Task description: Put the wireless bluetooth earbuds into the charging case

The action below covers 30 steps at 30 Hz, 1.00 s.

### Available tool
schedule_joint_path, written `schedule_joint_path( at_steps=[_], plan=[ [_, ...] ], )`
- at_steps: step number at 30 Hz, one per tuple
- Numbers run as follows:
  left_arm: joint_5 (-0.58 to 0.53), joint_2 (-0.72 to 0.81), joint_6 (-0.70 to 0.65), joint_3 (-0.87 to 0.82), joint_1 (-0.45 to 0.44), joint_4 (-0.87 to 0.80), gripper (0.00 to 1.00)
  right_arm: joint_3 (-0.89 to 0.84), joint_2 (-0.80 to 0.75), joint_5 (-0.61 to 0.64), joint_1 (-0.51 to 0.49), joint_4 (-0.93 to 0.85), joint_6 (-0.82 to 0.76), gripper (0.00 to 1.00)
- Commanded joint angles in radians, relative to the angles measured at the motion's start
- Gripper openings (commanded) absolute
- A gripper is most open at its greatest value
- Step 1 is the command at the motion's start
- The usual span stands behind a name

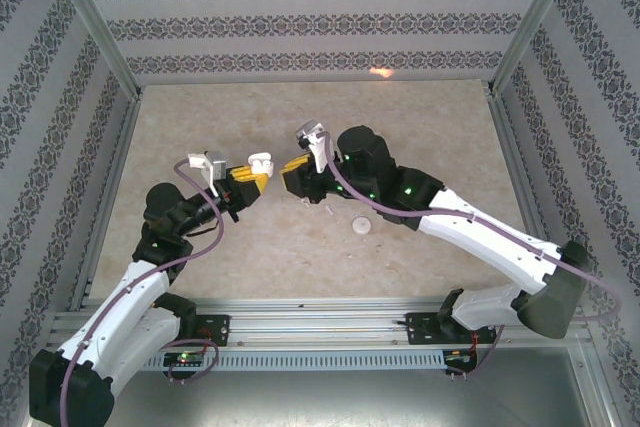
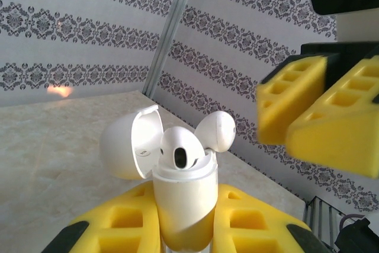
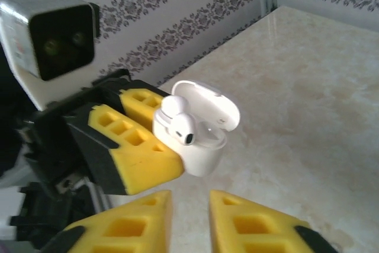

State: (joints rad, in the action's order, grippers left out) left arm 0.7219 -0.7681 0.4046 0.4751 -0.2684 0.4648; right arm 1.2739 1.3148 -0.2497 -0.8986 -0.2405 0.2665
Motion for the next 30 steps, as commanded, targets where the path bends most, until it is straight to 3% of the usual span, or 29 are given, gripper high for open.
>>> schedule_joint_path(
  at_steps=[1,5,12,30],
  plan=[
    [0.001,0.009,-0.013,0.034,-0.009,0.040,0.00,0.061,0.005,-0.087,0.007,-0.017,0.037,0.17],
    [0.002,0.003,-0.013,0.036,-0.010,0.041,0.00,0.120,0.053,-0.169,0.007,-0.032,0.033,0.13],
    [0.002,-0.002,-0.011,0.041,-0.015,0.044,0.00,0.172,0.097,-0.203,0.008,-0.035,0.021,0.08],
    [-0.032,0.001,-0.015,0.025,-0.060,0.048,0.00,0.148,0.143,-0.293,0.130,-0.078,0.020,0.06]
  ],
)
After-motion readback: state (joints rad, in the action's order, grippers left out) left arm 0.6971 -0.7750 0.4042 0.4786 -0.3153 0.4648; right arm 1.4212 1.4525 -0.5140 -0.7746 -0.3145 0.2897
